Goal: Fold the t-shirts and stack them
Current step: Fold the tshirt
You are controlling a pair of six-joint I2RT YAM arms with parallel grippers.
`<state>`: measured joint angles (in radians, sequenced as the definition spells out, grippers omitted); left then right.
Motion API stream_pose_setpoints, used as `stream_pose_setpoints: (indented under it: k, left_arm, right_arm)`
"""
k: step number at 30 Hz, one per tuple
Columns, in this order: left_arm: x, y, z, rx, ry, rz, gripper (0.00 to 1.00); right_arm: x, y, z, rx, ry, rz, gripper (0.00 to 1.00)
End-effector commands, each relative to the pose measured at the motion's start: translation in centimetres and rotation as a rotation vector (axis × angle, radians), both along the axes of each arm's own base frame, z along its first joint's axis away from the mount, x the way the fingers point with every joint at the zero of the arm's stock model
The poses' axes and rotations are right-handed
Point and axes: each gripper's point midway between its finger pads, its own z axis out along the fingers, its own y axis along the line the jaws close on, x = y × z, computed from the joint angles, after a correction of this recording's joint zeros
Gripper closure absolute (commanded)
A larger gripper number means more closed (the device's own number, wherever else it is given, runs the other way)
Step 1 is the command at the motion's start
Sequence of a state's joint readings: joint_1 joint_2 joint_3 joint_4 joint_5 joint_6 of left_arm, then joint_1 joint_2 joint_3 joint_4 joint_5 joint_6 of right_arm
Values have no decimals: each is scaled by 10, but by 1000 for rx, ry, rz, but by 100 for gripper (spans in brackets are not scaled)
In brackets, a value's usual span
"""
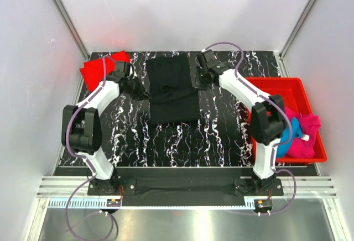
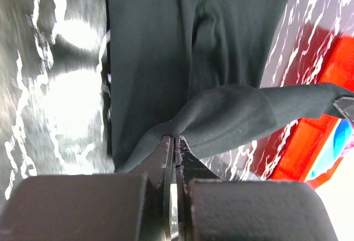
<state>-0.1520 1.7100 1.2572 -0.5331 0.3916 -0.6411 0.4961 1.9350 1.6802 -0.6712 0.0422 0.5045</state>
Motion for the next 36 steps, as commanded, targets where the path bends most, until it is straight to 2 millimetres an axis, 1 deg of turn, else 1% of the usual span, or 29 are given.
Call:
stream_pose_setpoints:
  k: [1, 2, 3, 4, 7, 11, 12, 13, 14, 16, 17, 20, 22, 24, 30, 33, 34, 36]
  left_arm:
    - [21, 2, 14, -27, -38, -33, 100]
    - [27, 6, 7, -30, -20, -20, 100]
    - [34, 8, 10, -34, -32, -18, 100]
    - [38, 11, 4, -36, -16, -11, 100]
    - [49, 14, 2, -47, -12, -2, 100]
    - [64, 12, 0, -55, -29, -16, 100]
    - [67, 11, -1, -57, -31, -19, 100]
    - [70, 12, -7, -55, -20, -19, 100]
    - [76, 12, -6, -57, -32, -19, 100]
    - [81, 12, -11, -70, -34, -23, 100]
    - [87, 12, -9, -77, -53, -20, 100]
    - [95, 17, -15, -67, -43, 7, 99]
    - [97, 21, -24, -69, -25, 20, 99]
    - [102, 20, -26, -78, -28, 24, 100]
    - [112, 25, -33, -73, -32, 41, 100]
    - [119, 29, -35, -65, -41, 47, 95]
    - [122, 30, -33, -59, -56, 46, 88]
    - [126, 32, -31, -62, -71, 49, 80]
  right_arm:
    - [22, 7, -5, -10, 2, 59, 100]
    - [31, 10, 3, -1, -21, 58, 100]
    - [33, 12, 0, 2, -9, 69, 100]
    - [41, 14, -3, 11, -7, 74, 100]
    - [51, 20, -7, 25, -6, 87, 100]
    - [62, 22, -13, 32, -3, 87, 100]
    - [65, 20, -14, 33, -1, 81, 100]
    - [66, 21, -19, 33, 6, 81, 100]
    - [69, 21, -16, 40, -1, 80, 100]
    - [73, 21, -20, 43, 2, 80, 100]
    - [75, 22, -21, 50, 3, 81, 100]
    - [79, 19, -29, 51, 18, 73, 98]
    - [83, 18, -36, 53, 30, 66, 98]
    - [86, 18, -41, 60, 36, 68, 97]
    - [97, 19, -44, 89, 26, 67, 98]
    - [101, 21, -48, 97, 29, 68, 97]
    - [104, 22, -50, 101, 29, 70, 94]
    - [107, 22, -53, 103, 28, 74, 89]
